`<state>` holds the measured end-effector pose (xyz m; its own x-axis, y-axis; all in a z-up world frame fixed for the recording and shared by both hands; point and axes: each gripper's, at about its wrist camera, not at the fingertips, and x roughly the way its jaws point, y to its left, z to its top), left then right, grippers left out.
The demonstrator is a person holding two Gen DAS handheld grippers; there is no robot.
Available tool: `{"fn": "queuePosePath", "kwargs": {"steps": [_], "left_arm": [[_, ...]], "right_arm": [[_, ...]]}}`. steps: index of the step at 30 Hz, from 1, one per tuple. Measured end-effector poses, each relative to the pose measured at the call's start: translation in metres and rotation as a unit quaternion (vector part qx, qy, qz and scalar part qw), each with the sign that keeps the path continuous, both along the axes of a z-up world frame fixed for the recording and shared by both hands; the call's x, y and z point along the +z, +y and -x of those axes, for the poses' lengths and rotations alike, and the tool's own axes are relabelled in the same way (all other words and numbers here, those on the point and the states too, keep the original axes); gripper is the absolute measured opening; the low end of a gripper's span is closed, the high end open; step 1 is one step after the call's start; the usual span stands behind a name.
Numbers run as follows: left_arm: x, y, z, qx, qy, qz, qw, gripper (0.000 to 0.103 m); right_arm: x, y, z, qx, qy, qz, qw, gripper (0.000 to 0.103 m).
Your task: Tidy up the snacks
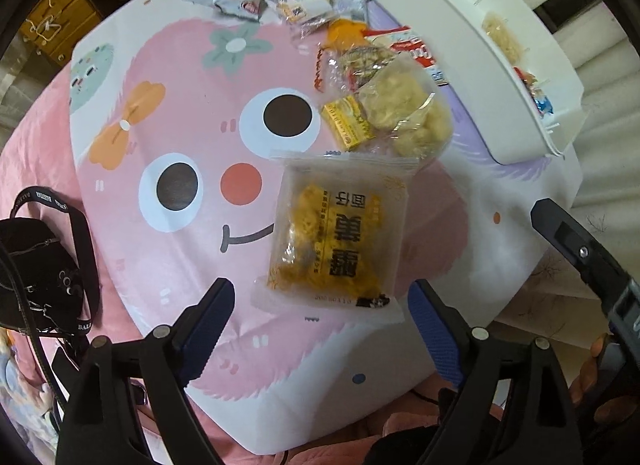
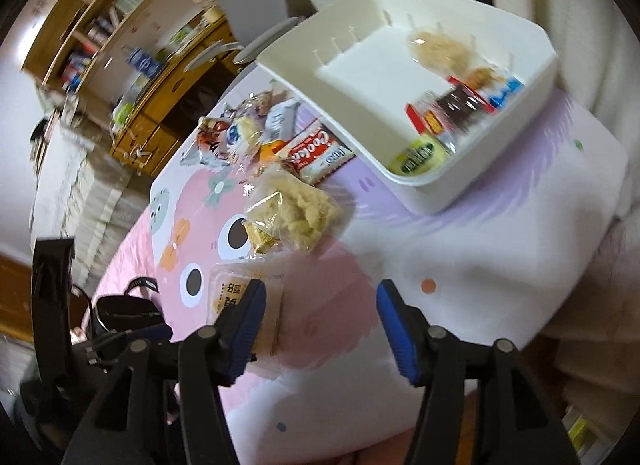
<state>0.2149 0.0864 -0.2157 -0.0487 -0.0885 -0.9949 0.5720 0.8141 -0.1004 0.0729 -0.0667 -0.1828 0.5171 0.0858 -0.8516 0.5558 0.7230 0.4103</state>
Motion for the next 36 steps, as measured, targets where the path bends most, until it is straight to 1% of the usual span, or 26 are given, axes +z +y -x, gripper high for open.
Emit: {"fn": "queuePosePath", "kwargs": {"steps": [3,6,9,11,14,16,19,22,28,34,36], "left_arm": [[-0.013,-0.005,-0.009,-0.001,0.015,-0.016,0.9998,0.090],[-0.025,-0.011,-0.016,-0.006,0.027,-0.031,0.9991,0.090],[-0.038,-0.017,-0.023,-0.010,0.048,-0.033,0.9983,0.090],[-0.045,-0.020,-0.026,-0.014,0.056,-0.038,0.9976,0.090],[-0.054,-0.024,-0.031,-0.010,0.068,-0.040,0.9968,0.091],[-0.062,-0.027,-0.034,-0.007,0.076,-0.040,0.9963,0.094],[-0.068,-0.027,-0.038,-0.005,0.089,-0.033,0.9955,0.095],[-0.076,-0.029,-0.040,-0.005,0.102,-0.030,0.9943,0.098],[-0.089,-0.034,-0.048,-0.006,0.123,-0.023,0.9922,0.099],[-0.102,-0.044,-0.054,-0.005,0.148,-0.020,0.9888,0.099],[-0.104,-0.046,-0.056,-0.008,0.147,-0.023,0.9889,0.099]], "right_arm": [[-0.003,0.004,-0.011,0.029,-0.001,0.024,0.999,0.063],[-0.006,0.009,-0.027,0.068,-0.003,0.056,0.996,0.063],[-0.011,0.013,-0.042,0.102,0.000,0.073,0.992,0.063],[-0.013,0.016,-0.052,0.127,-0.002,0.093,0.988,0.063],[-0.018,0.022,-0.067,0.171,0.008,0.138,0.976,0.063],[-0.021,0.026,-0.075,0.192,0.011,0.158,0.968,0.064],[-0.027,0.023,-0.085,0.210,0.012,0.158,0.965,0.064],[-0.032,0.022,-0.094,0.227,0.008,0.146,0.963,0.065],[-0.045,0.021,-0.114,0.240,0.027,0.129,0.962,0.065],[-0.054,0.019,-0.128,0.254,0.041,0.121,0.959,0.069],[-0.058,0.019,-0.131,0.257,0.048,0.120,0.958,0.070]]}}
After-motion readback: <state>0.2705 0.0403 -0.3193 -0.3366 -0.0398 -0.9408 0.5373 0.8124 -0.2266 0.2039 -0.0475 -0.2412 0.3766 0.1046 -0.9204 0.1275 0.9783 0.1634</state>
